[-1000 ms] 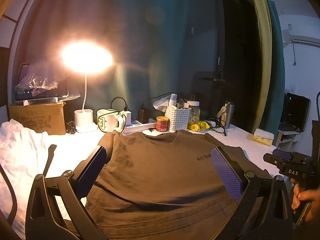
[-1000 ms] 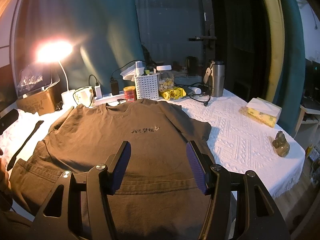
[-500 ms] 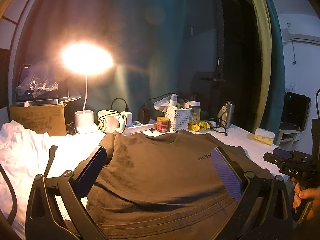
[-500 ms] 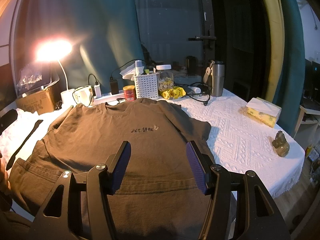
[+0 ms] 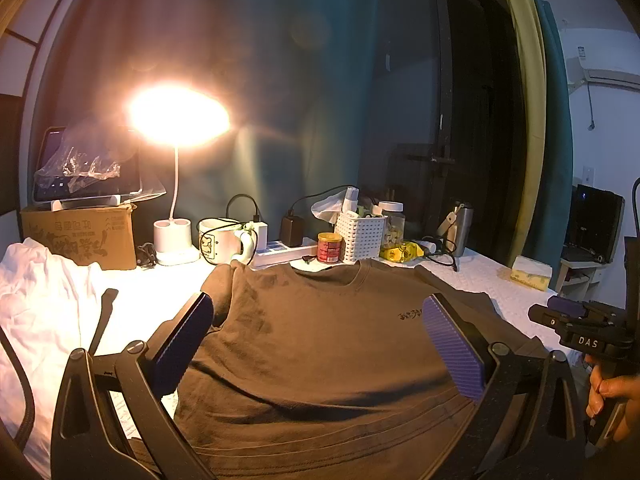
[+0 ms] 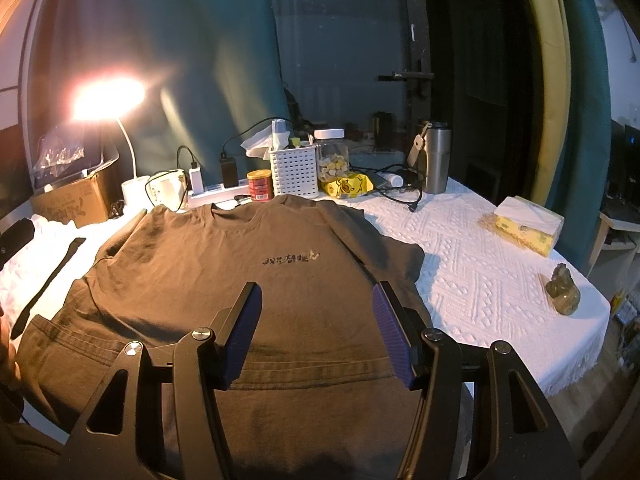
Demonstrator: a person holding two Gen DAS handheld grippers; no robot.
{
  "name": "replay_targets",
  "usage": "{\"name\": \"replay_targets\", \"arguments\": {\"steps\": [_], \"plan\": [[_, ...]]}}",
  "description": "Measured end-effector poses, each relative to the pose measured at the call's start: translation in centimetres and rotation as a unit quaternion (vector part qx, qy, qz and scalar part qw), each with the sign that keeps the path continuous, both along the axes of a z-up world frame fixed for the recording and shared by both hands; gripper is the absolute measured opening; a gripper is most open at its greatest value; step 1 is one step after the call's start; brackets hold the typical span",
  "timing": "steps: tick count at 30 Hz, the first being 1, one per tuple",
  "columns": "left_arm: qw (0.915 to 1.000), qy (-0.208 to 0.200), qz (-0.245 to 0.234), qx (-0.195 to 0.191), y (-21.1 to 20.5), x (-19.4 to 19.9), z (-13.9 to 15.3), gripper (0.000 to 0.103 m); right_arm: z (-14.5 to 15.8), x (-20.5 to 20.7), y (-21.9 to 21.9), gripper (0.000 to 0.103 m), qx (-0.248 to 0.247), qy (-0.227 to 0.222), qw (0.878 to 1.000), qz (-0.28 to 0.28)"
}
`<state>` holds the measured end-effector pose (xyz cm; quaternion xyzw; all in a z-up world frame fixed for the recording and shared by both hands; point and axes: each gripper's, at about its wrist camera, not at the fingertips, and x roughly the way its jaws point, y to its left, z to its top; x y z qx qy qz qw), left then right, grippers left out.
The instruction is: Fold small clothes
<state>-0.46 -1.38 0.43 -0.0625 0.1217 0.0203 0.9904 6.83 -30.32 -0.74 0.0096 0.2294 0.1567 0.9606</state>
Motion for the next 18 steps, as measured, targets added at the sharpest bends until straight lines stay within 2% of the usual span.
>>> {"name": "replay_targets", "arguments": {"steps": [11, 18], "plan": [[1.0, 0.007, -0.001, -0.001, 0.1, 0.3, -0.3, 0.103, -0.3, 0.2, 0.3, 0.061, -0.002, 0.0, 1.0, -0.002], [0.9997, 0.025, -0.002, -0.003, 0.3, 1.8, -0.5, 0.103, -0.5, 2.0, -0.2, 0.061, -0.007, 0.005, 1.0, -0.012]]}}
